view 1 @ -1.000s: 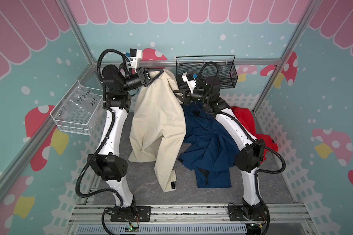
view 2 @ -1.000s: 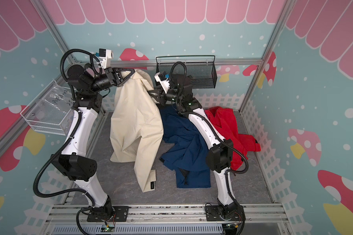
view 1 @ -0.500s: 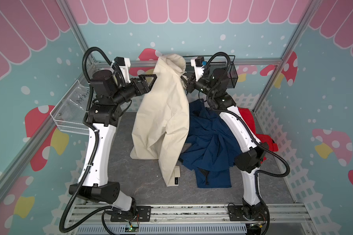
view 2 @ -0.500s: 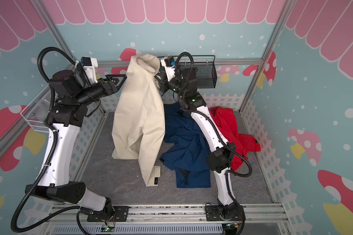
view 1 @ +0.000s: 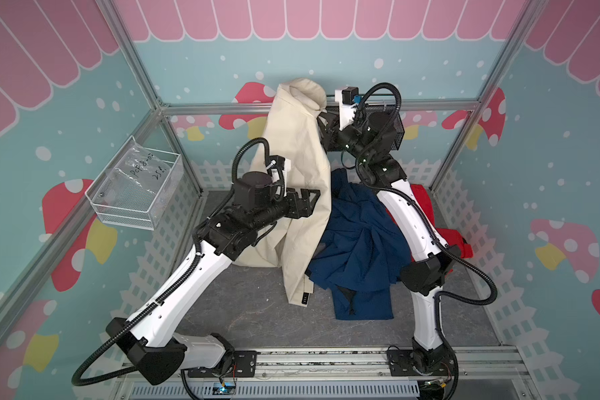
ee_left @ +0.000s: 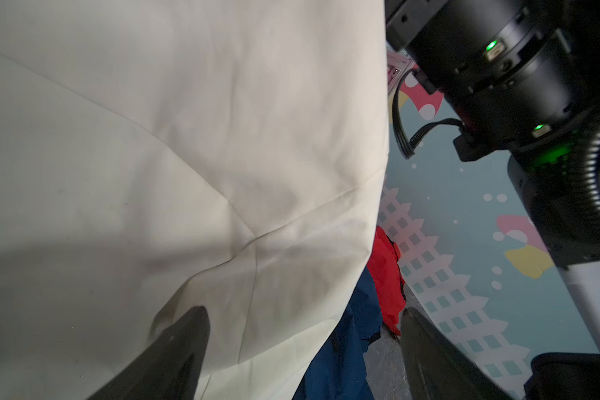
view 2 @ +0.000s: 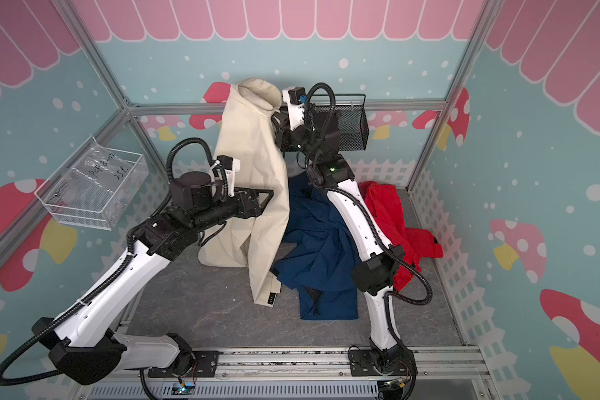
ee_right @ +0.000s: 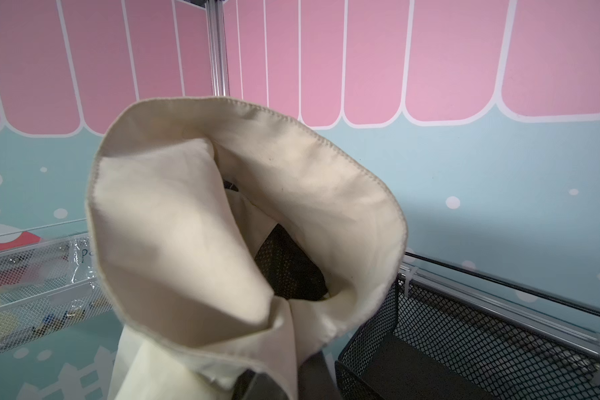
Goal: Unzip the jacket
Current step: Flatten out the jacket at the center of the board.
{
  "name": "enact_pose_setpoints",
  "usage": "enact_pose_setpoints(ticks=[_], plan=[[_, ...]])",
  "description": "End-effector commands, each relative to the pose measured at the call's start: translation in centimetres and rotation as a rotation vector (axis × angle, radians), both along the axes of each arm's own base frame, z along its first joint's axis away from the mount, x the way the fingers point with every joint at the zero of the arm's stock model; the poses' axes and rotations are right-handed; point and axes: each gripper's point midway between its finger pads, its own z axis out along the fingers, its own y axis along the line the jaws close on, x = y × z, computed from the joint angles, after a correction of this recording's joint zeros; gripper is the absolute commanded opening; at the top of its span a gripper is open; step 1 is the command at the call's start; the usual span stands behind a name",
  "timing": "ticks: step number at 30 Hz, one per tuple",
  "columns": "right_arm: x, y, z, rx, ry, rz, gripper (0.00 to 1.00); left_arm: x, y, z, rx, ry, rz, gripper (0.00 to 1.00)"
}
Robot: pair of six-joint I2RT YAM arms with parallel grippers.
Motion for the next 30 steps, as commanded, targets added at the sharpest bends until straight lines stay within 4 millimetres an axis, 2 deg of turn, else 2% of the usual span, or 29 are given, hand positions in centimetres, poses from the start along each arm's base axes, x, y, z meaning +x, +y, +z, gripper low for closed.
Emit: enact_pose_setpoints(ticks=[1, 4, 9, 12, 13, 15, 17, 18, 19, 23, 27, 30], plan=[[-3.4, -2.0, 5.9, 0.088, -0.124, -0.018, 0.0, 1.5, -0.1, 2.0, -0.032, -0.073, 0.146, 0.91], [-3.7, -2.0, 6.0, 0.086, -0.121, -0.014, 0.0, 2.2, -1.3, 2.2, -0.043, -0.101, 0.193, 0.91], [-4.3, -2.1, 6.0, 0.083, -0.115, -0.013, 0.0, 3.4, -2.0, 2.8, 0.021, -0.181, 0.32, 0.9], [-4.5, -2.3, 5.9, 0.08, -0.104, -0.012, 0.0, 4.6, -2.7, 2.7, 0.056, -0.192, 0.354, 0.84], [-4.5, -2.3, 5.8, 0.08, -0.101, -0.015, 0.0, 5.0, -2.6, 2.6, 0.081, -0.186, 0.375, 0.79], [-4.5, -2.6, 5.7, 0.075, -0.098, -0.032, 0.0, 5.4, -2.6, 2.8, 0.119, -0.183, 0.393, 0.61], [-4.4, -3.0, 5.7, 0.066, -0.102, -0.057, 0.0, 5.5, -2.2, 2.8, 0.174, -0.189, 0.402, 0.31], [-4.4, -3.2, 5.8, 0.055, -0.108, -0.076, 0.0, 5.3, -1.5, 3.1, 0.198, -0.2, 0.419, 0.13], [-4.3, -3.7, 5.9, 0.046, -0.114, -0.101, 0.0, 4.9, -0.4, 3.8, 0.221, -0.218, 0.443, 0.0], [-3.3, -6.4, 5.8, 0.029, -0.102, -0.192, 0.0, 2.3, 3.4, 7.3, 0.322, -0.289, 0.435, 0.0], [-3.8, -10.7, 7.1, 0.042, -0.101, -0.265, 0.0, 0.7, 6.5, 10.1, 0.355, -0.271, 0.332, 0.0], [-6.2, -12.8, 9.2, 0.049, -0.145, -0.292, 0.0, -1.1, 7.8, 13.7, 0.378, -0.36, 0.29, 0.0]])
